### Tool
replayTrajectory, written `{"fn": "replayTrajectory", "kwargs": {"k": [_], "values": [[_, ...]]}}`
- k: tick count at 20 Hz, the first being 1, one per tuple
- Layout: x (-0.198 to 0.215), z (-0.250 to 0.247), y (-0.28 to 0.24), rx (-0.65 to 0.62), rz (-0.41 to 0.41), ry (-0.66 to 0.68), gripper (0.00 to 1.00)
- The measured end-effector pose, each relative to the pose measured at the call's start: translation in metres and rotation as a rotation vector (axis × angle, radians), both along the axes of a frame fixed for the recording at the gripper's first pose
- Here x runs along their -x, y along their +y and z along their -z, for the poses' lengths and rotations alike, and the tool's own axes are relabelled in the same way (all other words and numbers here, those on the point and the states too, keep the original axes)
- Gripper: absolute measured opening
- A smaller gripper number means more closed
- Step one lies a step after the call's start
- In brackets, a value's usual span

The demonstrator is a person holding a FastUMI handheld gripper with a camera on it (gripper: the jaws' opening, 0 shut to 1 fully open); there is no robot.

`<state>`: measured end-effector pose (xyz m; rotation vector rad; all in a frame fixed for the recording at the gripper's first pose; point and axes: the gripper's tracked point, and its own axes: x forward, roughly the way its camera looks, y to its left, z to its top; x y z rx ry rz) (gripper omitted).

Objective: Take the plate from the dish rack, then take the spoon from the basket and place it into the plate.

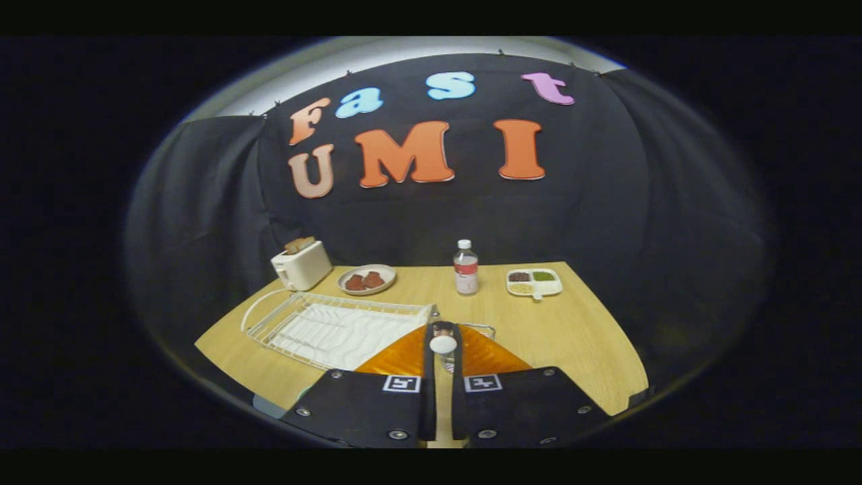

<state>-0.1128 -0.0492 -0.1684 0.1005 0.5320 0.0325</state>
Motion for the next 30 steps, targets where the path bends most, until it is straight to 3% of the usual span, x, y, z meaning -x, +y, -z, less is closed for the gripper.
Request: {"fn": "replayTrajectory", "kwargs": {"k": [10,18,26,30], "values": [[0.058,0.016,0.081,-0.026,-0.324,0.067,0.09],[0.079,0.074,0.120,-0.091,-0.466,0.201,0.09],[0.085,0.115,0.132,-0.056,-0.517,0.257,0.09],[0.078,0.130,0.130,-0.052,-0.494,0.245,0.09]]}}
